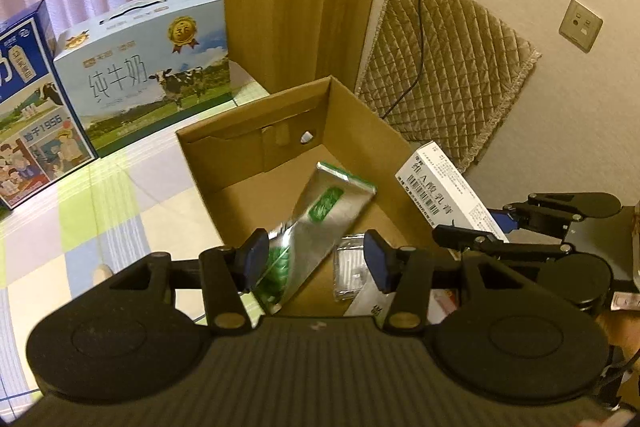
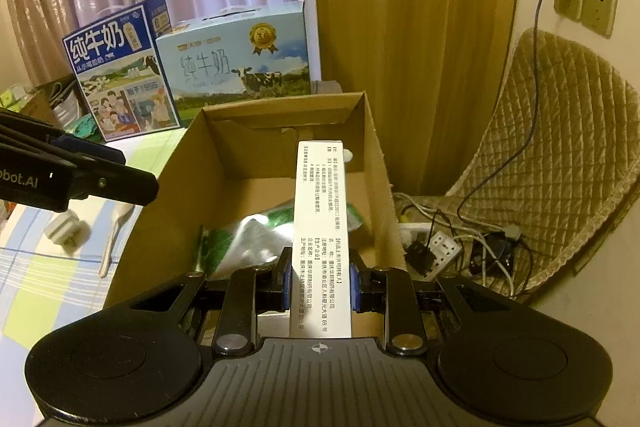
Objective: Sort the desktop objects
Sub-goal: 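Carry the foil bag and white box over the cardboard box with both tools, then open the left tool to drop the foil bag while the right tool drops the white box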
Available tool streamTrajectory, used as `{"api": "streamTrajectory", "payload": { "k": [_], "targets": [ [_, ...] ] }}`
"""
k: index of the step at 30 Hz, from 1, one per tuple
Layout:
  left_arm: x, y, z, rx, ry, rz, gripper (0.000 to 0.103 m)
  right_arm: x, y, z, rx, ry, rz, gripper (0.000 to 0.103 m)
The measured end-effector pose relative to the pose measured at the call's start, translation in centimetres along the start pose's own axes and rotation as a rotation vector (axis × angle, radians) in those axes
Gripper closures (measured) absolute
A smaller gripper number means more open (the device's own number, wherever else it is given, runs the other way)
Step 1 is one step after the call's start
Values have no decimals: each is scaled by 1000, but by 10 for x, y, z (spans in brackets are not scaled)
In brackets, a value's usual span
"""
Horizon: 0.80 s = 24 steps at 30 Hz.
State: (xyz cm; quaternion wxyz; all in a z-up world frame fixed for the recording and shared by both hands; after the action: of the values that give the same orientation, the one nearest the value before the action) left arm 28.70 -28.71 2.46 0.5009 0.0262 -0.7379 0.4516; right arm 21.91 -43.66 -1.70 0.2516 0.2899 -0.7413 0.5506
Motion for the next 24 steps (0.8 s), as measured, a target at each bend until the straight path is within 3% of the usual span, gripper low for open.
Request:
{"api": "streamTrajectory", "payload": {
  "k": [7, 10, 13, 20, 24],
  "targets": [
    [4, 8, -6, 11, -5, 2, 56, -5, -2, -9, 8, -11, 1, 80],
    [5, 14, -9, 17, -9, 2, 53, -10, -8, -11, -6, -30, 40, 79],
    [9, 24, -13, 20, -17, 1, 50, -12, -15, -8, -55, -59, 45, 71],
    [23, 50, -23, 35, -39, -3, 45, 5, -3, 3, -99, -48, 53, 64],
    [38, 65, -25, 48, -58, 7, 33, 19, 12, 5, -125, -55, 47, 52]
  ]
}}
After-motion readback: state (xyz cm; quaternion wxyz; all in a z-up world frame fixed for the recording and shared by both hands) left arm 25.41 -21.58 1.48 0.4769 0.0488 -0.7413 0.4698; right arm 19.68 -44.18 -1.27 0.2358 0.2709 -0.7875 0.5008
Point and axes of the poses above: each gripper's, at about its wrist camera, not at the fingertips, and x roughly against the way its jaws point, z to its right, y to its underside, the point moved 3 cm from there along -x, roughly the way its jaws point, and after that the axes turned 15 degrees about -x, right-handed, at the moved point
